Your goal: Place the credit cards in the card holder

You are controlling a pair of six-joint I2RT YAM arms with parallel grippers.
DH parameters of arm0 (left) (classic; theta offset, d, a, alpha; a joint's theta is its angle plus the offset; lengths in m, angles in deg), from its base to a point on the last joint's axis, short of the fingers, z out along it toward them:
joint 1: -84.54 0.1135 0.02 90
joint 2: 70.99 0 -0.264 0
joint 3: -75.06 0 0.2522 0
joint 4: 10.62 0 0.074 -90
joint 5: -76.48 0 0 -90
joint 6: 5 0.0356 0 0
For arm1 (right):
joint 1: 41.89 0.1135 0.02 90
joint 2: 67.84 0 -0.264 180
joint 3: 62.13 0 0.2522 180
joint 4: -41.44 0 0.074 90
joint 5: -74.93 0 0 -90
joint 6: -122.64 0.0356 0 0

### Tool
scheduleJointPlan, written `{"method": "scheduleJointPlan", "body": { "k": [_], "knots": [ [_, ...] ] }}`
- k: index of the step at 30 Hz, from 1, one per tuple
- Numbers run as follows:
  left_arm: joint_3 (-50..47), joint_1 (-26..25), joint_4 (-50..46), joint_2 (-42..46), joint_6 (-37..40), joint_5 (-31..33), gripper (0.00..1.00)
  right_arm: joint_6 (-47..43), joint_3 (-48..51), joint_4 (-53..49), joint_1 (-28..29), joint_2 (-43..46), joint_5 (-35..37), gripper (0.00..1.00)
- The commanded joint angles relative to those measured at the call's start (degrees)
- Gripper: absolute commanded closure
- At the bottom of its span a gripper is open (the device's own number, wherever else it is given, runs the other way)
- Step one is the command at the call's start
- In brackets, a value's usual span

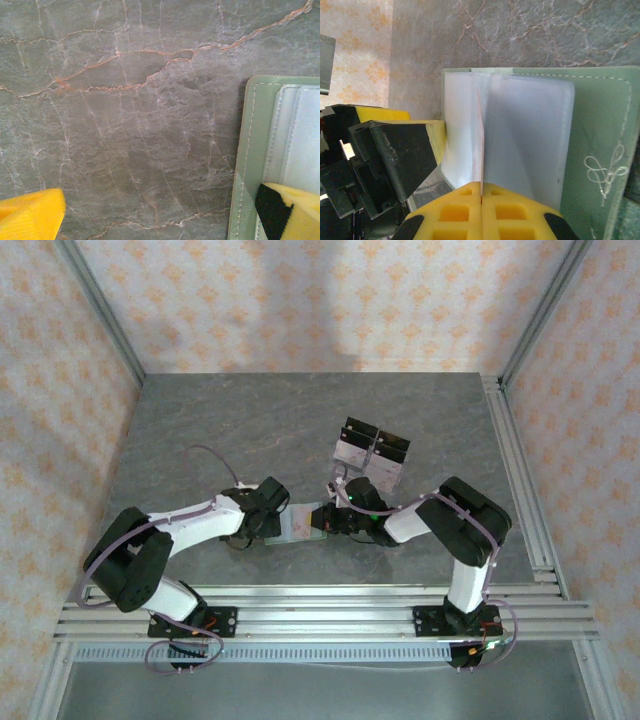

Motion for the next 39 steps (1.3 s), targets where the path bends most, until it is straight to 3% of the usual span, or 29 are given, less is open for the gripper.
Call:
{"method": "scheduleJointPlan", "body": {
  "k": [1,22,39],
  "knots": [
    [-0.68,-0.21,-4.36,-1.47,-0.40,4.17,0.00,-0.40,0.18,2.06,-0.70,-1.70,-1.52,1.00],
    [-0.65,-0.22,-4.26,-1.71,-0.26,4.32,0.00,-4.80,-3.90,-3.41,-3.62,-5.17,-8.09,1.00],
    [-0.73,-0.21,-3.91,-2.08,-0.10,4.07,0.00,-12.64,-10.07,-16.02,-5.76,-7.40,-14.68,1.00]
  ]
}}
